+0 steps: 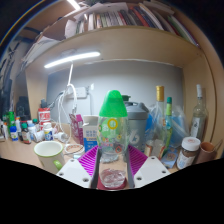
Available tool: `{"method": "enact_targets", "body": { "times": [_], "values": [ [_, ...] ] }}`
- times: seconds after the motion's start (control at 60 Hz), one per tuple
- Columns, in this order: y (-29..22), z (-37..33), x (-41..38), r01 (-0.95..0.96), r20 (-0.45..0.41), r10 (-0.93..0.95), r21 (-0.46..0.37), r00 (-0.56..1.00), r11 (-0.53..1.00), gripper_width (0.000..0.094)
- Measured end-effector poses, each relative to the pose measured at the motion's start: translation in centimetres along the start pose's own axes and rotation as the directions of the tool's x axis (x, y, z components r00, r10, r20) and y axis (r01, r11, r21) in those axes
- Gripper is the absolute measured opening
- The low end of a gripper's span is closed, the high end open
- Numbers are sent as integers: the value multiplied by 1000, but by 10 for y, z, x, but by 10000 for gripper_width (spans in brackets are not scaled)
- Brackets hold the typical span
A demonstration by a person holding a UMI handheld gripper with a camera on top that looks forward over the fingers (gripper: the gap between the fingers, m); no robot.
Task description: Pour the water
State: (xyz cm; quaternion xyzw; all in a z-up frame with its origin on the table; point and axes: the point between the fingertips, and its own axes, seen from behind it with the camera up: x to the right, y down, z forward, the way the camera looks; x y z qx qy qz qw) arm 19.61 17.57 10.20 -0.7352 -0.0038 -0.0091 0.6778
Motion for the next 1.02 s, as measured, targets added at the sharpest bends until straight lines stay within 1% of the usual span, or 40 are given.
{"method": "enact_targets", "body": {
  "times": [0.05, 0.1, 0.217, 0.25, 0.3, 0.367, 0.4, 0.517, 0.6, 0.7, 0.783, 1.017],
  "values": [
    [0, -1, 1, -15, 1, 15, -1, 1000, 1000, 424],
    [0, -1, 1, -20, 3, 20, -6, 1000, 1000, 444],
    [1, -2, 1, -8, -5, 8, -24, 1000, 1000, 521],
    [4, -3, 3, -5, -13, 4, -48, 1000, 999, 572],
    [9, -6, 1, -8, -15, 7, -81, 1000, 997, 680],
    [6, -13, -5, -18, 6, 18, -80, 1000, 997, 785],
    [4, -18, -8, -20, 14, 21, -77, 1000, 997, 805],
    [2, -45, -12, 3, 20, -1, -86, 1000, 996, 809],
    [-4, -80, -15, 16, 18, -15, -95, 1000, 995, 811],
    [-14, -130, -25, 15, 35, -13, -79, 999, 997, 812],
    [-27, -175, -33, 15, 45, -13, -41, 999, 999, 811],
    [-46, -285, -48, -41, 66, 41, 2, 997, 999, 812]
  ]
}}
